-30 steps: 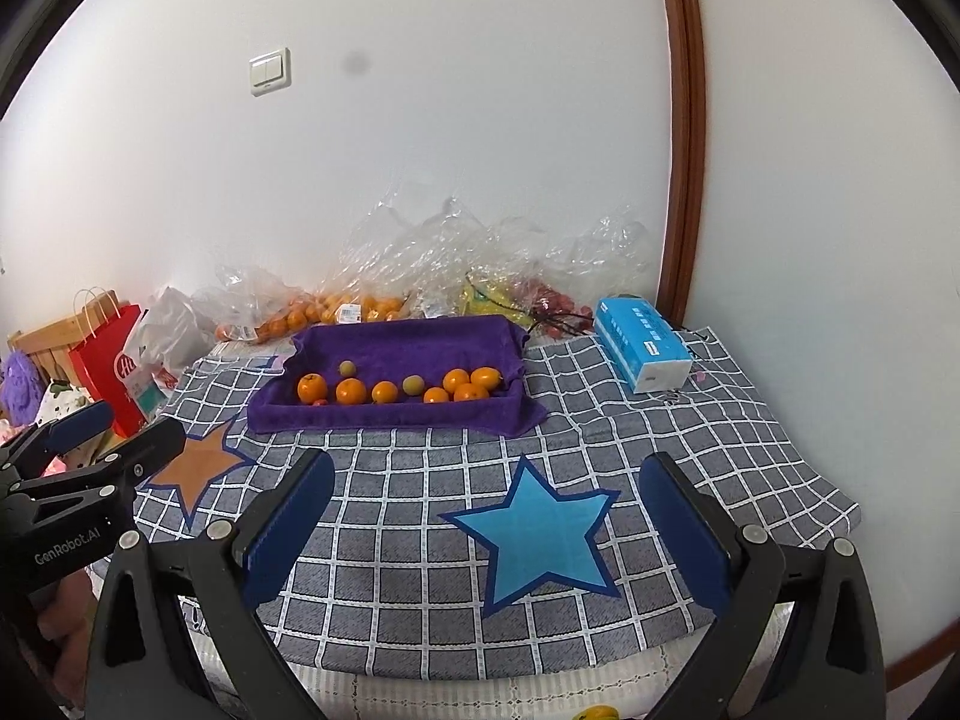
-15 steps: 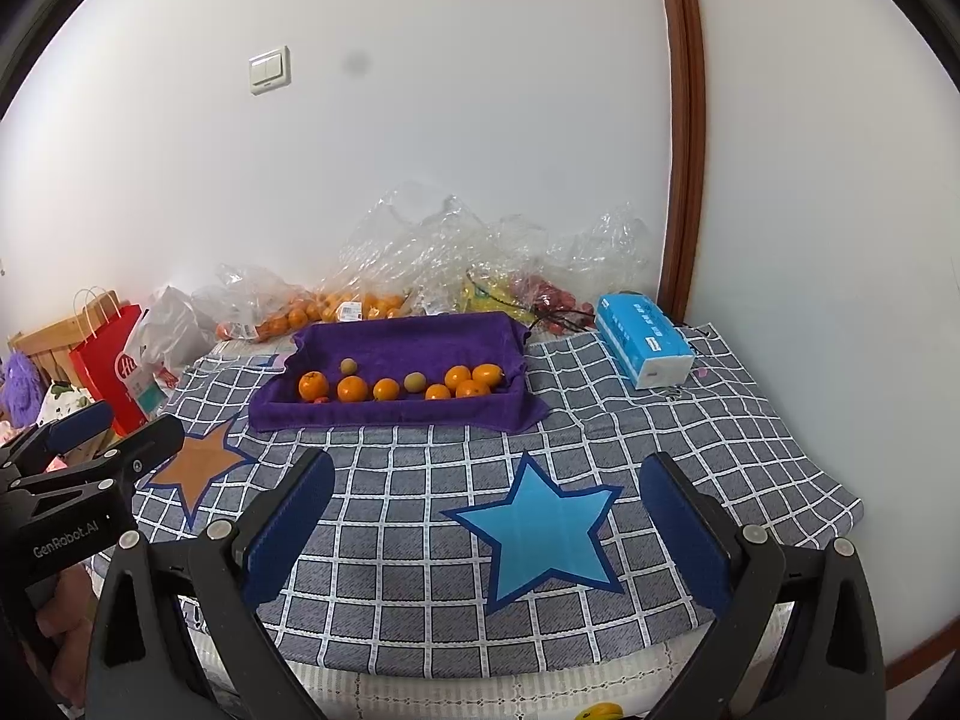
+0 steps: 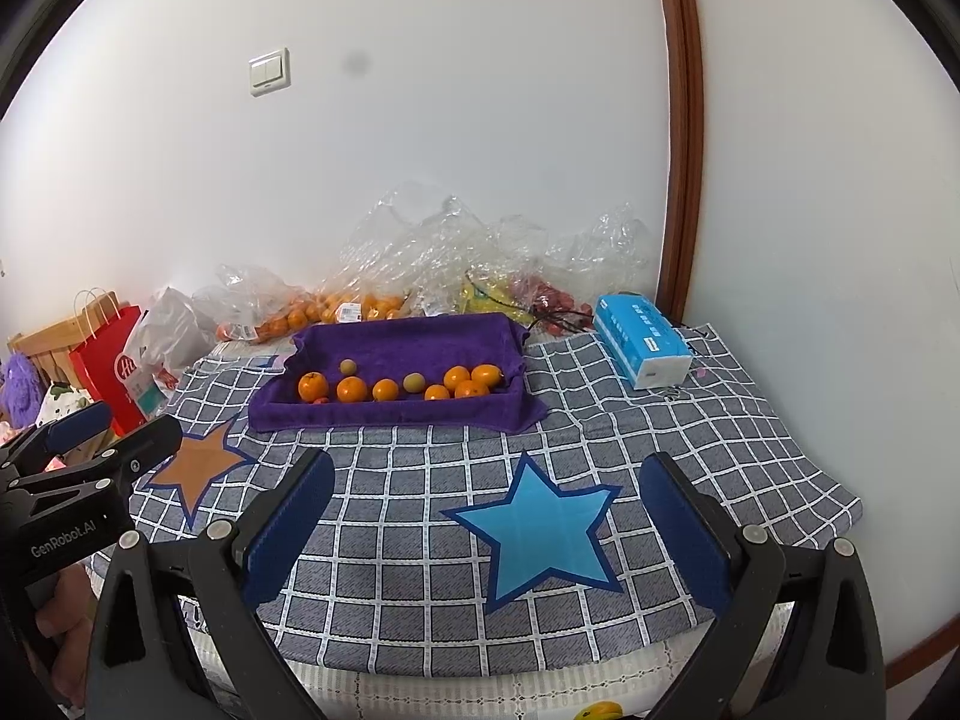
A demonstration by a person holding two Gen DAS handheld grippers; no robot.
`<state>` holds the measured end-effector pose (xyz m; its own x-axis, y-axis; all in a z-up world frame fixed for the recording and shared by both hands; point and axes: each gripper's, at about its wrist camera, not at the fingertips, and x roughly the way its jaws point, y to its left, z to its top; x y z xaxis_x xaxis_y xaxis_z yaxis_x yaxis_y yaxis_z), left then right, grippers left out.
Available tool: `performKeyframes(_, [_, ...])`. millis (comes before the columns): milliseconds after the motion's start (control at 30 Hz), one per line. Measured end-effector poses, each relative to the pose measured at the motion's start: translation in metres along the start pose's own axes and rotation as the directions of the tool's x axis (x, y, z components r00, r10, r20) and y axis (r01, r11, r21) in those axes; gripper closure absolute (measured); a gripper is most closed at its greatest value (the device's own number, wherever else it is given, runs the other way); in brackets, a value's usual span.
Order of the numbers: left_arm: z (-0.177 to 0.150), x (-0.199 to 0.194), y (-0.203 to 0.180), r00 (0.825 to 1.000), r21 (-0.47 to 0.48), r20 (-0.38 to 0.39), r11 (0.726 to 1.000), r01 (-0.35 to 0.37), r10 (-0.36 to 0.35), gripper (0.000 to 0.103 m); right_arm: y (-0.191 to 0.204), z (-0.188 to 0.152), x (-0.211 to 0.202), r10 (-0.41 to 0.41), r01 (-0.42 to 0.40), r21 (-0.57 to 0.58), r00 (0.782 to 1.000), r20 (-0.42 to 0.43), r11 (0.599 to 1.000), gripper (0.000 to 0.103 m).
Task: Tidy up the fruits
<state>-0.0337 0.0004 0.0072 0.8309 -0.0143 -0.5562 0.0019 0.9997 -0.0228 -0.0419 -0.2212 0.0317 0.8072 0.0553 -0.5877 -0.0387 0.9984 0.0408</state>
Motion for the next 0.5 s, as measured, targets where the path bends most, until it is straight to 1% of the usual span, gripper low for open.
performKeyframes(500, [0.0002, -0.0004, 0.0000, 1.000, -0.001, 0.001, 1.000, -0.001, 0.001, 0.013, -0.0004, -0.0015, -0.0013, -0.003, 0.003, 0.004, 1.000, 0.000, 1.000, 0.003])
